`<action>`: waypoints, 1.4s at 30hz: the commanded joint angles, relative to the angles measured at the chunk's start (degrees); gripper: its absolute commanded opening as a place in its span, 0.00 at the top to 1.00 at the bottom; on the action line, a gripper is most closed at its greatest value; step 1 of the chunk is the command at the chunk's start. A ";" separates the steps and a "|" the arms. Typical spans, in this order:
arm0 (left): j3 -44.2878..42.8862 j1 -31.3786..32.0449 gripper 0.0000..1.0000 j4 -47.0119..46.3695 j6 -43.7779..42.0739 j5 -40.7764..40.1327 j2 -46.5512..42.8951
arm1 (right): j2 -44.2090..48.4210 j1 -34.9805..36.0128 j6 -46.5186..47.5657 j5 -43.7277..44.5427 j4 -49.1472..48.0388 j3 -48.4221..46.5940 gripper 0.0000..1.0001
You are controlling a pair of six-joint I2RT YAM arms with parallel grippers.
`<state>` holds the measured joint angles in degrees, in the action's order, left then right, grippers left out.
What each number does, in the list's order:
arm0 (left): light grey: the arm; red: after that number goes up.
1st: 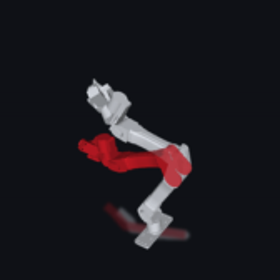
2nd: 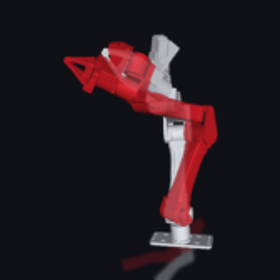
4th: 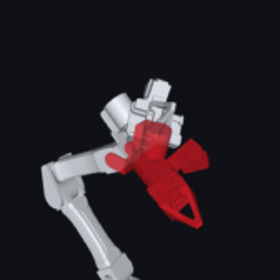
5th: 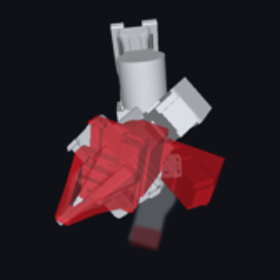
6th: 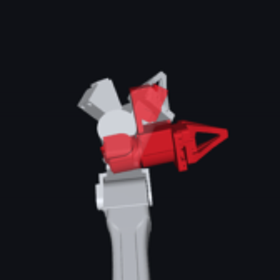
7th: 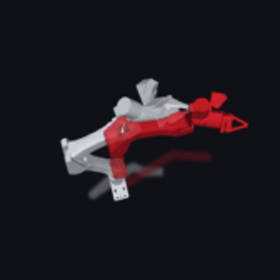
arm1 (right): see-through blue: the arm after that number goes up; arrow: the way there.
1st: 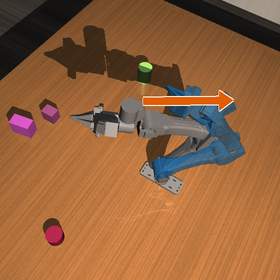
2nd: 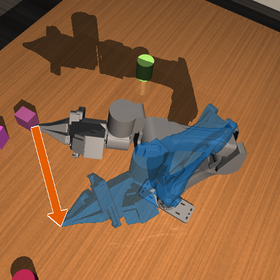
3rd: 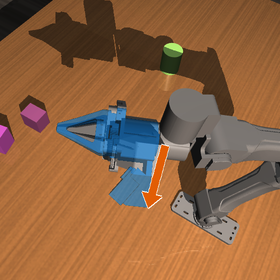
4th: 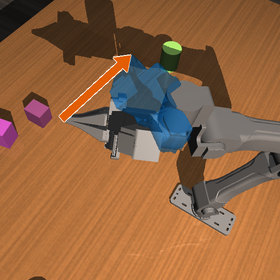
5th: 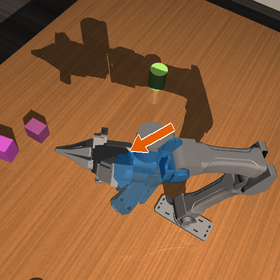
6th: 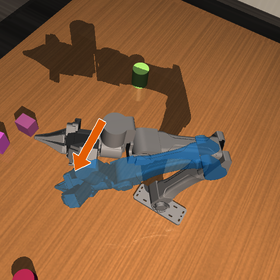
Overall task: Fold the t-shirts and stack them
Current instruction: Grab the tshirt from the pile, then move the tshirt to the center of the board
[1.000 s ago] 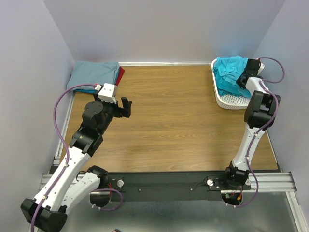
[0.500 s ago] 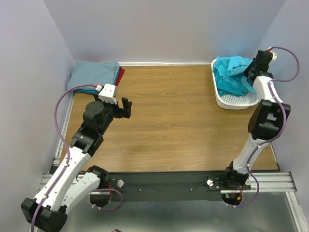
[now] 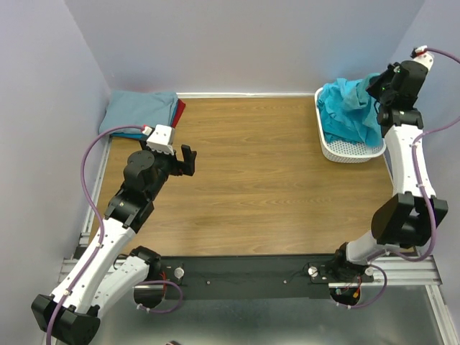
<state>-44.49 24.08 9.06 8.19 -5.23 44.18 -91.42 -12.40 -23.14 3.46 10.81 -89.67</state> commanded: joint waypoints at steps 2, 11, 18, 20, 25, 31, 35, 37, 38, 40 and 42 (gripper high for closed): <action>0.54 -0.34 0.02 -1.06 0.17 1.98 -0.06 | 6.16 7.38 0.20 -3.02 -1.67 -2.17 1.00; 0.72 -0.34 0.02 -0.80 0.08 0.14 0.11 | 6.17 22.67 -1.12 -14.97 -0.97 -12.36 1.00; 0.81 -0.34 0.02 -0.71 0.08 -0.56 0.46 | 0.11 36.28 -2.26 -22.44 -0.18 -27.82 1.00; 0.81 -0.34 0.02 -0.62 0.08 -0.91 0.46 | -3.13 38.50 -2.61 -24.72 0.26 -34.30 1.00; 0.81 -0.43 0.02 -0.53 -0.01 -1.97 0.64 | -7.98 42.28 -4.72 -28.86 0.79 -44.79 1.00; 0.98 -0.52 0.02 -0.62 -0.19 -3.20 0.73 | -6.41 42.73 -2.71 -26.06 0.62 -43.93 1.00; 0.90 -0.52 0.02 -0.27 -0.27 -3.47 1.08 | 0.42 42.81 1.24 -16.33 0.53 -30.28 1.00; 0.90 -0.52 0.02 -0.18 -0.36 -3.82 0.99 | 2.02 42.81 2.29 -9.83 0.53 -22.47 1.00; 0.90 -0.52 0.02 -0.18 -0.45 -4.34 0.64 | 5.51 42.81 2.48 -1.61 0.62 -18.91 1.00; 0.98 -0.61 0.02 -0.27 -0.54 -4.78 0.46 | 8.61 42.73 2.66 6.43 0.44 -10.83 0.99; 1.07 -0.61 0.02 -0.09 -0.63 -5.49 0.20 | 12.55 42.55 2.31 19.08 0.35 -0.10 0.97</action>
<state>-44.16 23.94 9.13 8.14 -8.21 45.17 -84.60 30.35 -22.31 -1.85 11.09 -101.82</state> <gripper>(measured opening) 0.983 0.015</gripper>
